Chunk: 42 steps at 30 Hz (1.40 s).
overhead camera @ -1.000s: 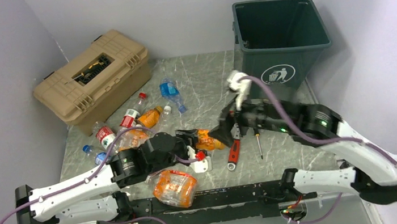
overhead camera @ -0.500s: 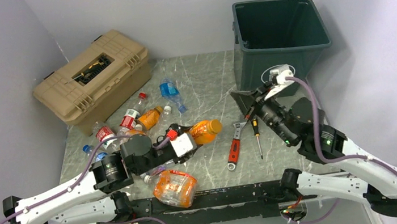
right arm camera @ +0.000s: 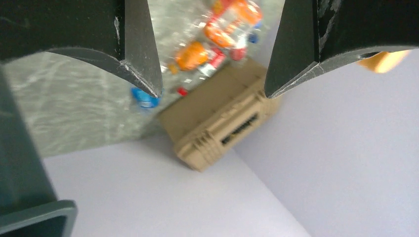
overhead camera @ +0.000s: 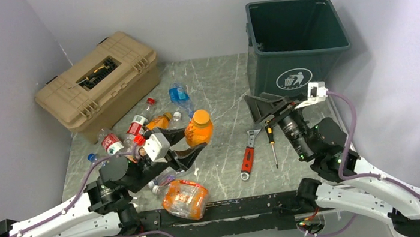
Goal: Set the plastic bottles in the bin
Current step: Pick up the plastic bottle at the center of the board.
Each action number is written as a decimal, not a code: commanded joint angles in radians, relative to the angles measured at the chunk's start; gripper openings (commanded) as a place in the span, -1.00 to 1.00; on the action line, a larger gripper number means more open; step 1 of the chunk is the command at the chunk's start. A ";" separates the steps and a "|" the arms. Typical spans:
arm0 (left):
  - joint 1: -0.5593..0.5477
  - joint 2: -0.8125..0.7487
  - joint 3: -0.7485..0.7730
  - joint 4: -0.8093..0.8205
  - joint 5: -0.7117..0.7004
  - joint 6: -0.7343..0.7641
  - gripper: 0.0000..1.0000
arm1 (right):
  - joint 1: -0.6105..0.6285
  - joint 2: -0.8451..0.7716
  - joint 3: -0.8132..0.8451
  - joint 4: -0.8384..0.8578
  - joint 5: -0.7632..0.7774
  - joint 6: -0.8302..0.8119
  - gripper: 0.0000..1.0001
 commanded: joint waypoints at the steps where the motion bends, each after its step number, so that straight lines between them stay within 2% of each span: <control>1: 0.002 -0.032 -0.054 0.164 -0.092 -0.068 -0.36 | -0.024 -0.035 -0.120 0.336 -0.089 0.288 0.59; 3: 0.002 -0.051 -0.079 0.194 -0.123 -0.073 -0.36 | -0.039 -0.068 -0.256 0.526 -0.053 0.383 0.52; 5: 0.002 -0.069 -0.102 0.219 -0.142 -0.076 -0.35 | -0.067 -0.065 -0.327 0.660 -0.029 0.456 0.31; 10: 0.002 -0.092 -0.110 0.221 -0.154 -0.082 -0.35 | -0.239 -0.017 -0.400 0.742 -0.126 0.742 -0.18; 13: 0.002 -0.091 -0.101 0.210 -0.144 -0.084 -0.36 | -0.291 0.017 -0.425 0.791 -0.175 0.829 -0.47; 14: 0.002 -0.089 -0.098 0.208 -0.139 -0.084 -0.36 | -0.296 0.026 -0.426 0.801 -0.187 0.832 -0.62; 15: 0.002 -0.088 -0.097 0.206 -0.137 -0.085 -0.36 | -0.299 0.031 -0.426 0.813 -0.202 0.822 -0.87; 16: 0.002 -0.086 -0.095 0.203 -0.135 -0.085 -0.36 | -0.298 0.035 -0.423 0.817 -0.217 0.805 -1.00; 20: 0.002 -0.073 -0.098 0.208 -0.124 -0.086 -0.35 | -0.298 0.031 -0.382 0.784 -0.286 0.705 -1.00; 22: 0.002 -0.063 -0.098 0.214 -0.117 -0.089 -0.35 | -0.299 0.037 -0.293 0.660 -0.352 0.585 -1.00; 25: 0.002 -0.042 -0.087 0.206 -0.098 -0.091 -0.36 | -0.290 0.088 -0.073 0.417 -0.476 0.384 -0.99; 26: 0.002 -0.035 -0.081 0.199 -0.091 -0.092 -0.36 | -0.281 0.109 -0.016 0.354 -0.502 0.333 -0.85; 29: 0.001 -0.016 -0.064 0.177 -0.086 -0.088 -0.36 | -0.237 0.180 0.158 0.125 -0.557 0.152 0.00; 30: 0.002 -0.008 -0.060 0.169 -0.092 -0.085 -0.36 | -0.212 0.202 0.203 0.074 -0.556 0.090 0.23; 31: 0.002 0.000 -0.056 0.163 -0.101 -0.081 -0.36 | -0.183 0.219 0.241 0.033 -0.559 0.033 0.36; 33: 0.001 0.016 -0.048 0.151 -0.141 -0.066 -0.38 | -0.120 0.257 0.316 -0.062 -0.541 -0.079 0.49; 37: 0.002 0.055 -0.007 0.099 -0.300 -0.067 -0.41 | -0.014 0.340 0.455 -0.257 -0.419 -0.202 0.55; 42: 0.002 0.054 -0.039 0.175 -0.275 -0.049 -0.39 | 0.040 0.418 0.525 -0.364 -0.379 -0.223 0.58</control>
